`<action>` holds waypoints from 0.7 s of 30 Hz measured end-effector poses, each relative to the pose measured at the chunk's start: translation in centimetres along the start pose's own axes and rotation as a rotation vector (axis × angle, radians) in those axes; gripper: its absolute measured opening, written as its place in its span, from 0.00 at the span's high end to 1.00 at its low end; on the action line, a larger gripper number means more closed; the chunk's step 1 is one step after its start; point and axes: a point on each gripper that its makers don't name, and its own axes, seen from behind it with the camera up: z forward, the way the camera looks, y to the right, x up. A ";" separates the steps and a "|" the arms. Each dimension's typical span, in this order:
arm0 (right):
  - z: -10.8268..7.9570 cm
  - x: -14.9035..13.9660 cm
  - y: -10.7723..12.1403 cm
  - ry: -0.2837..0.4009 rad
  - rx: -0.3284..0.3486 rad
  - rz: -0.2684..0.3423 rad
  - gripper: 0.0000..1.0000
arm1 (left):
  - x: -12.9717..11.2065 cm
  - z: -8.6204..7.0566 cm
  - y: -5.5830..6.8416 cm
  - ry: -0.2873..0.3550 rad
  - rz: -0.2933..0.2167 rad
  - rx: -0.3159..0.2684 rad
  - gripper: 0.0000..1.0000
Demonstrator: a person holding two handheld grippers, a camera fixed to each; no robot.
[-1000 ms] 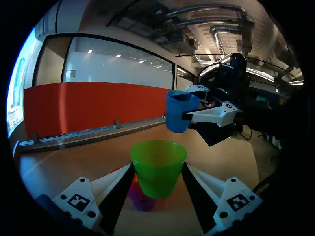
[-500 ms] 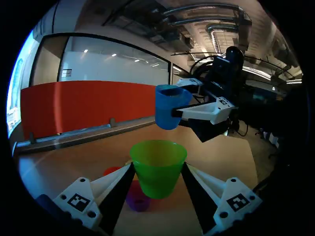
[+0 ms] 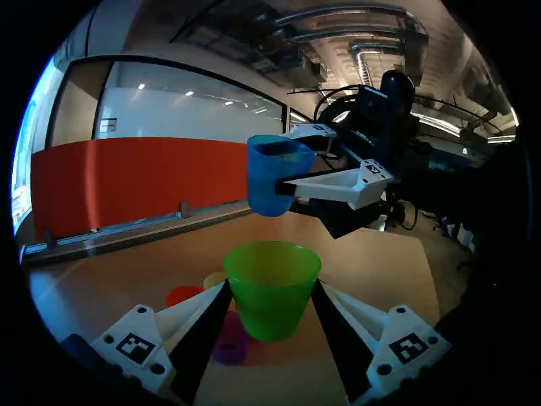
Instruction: Pour water
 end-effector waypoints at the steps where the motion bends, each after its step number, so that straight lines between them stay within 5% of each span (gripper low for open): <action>1: 0.0 0.0 0.0 0.000 0.000 -0.006 0.11 | 0.0 0.1 0.1 -0.001 0.001 -0.001 0.17; 21: 0.6 0.5 0.4 -0.007 0.004 -0.108 0.11 | -0.5 1.1 1.1 -0.005 0.014 -0.030 0.17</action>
